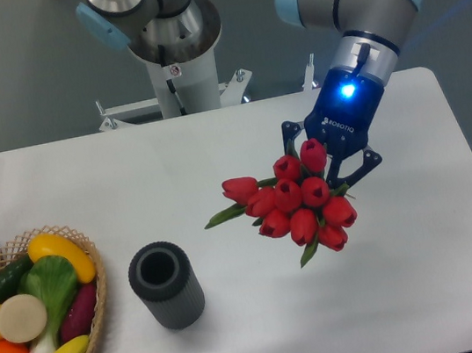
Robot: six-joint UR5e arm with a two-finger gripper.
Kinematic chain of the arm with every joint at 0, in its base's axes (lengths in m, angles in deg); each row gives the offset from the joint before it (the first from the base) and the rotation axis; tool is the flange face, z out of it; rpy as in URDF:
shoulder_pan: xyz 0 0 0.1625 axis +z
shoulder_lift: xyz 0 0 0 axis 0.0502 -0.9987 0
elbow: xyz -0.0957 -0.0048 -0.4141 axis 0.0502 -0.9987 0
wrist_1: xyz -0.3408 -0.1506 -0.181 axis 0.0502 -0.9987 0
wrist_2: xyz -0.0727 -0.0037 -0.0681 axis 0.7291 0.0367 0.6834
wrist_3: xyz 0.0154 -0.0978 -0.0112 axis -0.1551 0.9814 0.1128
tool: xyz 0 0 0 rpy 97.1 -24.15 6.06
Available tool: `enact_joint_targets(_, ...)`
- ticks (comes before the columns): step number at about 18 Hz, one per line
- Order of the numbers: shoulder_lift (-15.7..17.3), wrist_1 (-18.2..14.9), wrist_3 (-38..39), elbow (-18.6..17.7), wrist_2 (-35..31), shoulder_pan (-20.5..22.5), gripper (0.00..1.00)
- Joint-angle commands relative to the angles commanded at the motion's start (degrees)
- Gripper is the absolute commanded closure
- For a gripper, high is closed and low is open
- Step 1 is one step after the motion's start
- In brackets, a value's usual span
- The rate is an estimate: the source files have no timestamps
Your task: Insert the flowers into the vase
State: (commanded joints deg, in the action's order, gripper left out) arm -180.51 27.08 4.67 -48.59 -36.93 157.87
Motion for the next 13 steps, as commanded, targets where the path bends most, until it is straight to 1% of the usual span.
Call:
enact_joint_targets(3, -0.17, 0.18, 0.09, 0.17, 1.05, -0.44, 0.67)
enact_joint_targets(7, -1.84, 2.46, -1.93, 0.0, 6.84, -1.32, 0.66)
enact_joint_targets(9, -1.93, 2.46, -2.2, -0.61, 11.05, -1.67, 0.66)
enact_joint_targets(13, -1.93, 2.46, -2.2, -1.14, 16.68, -2.81, 0.66)
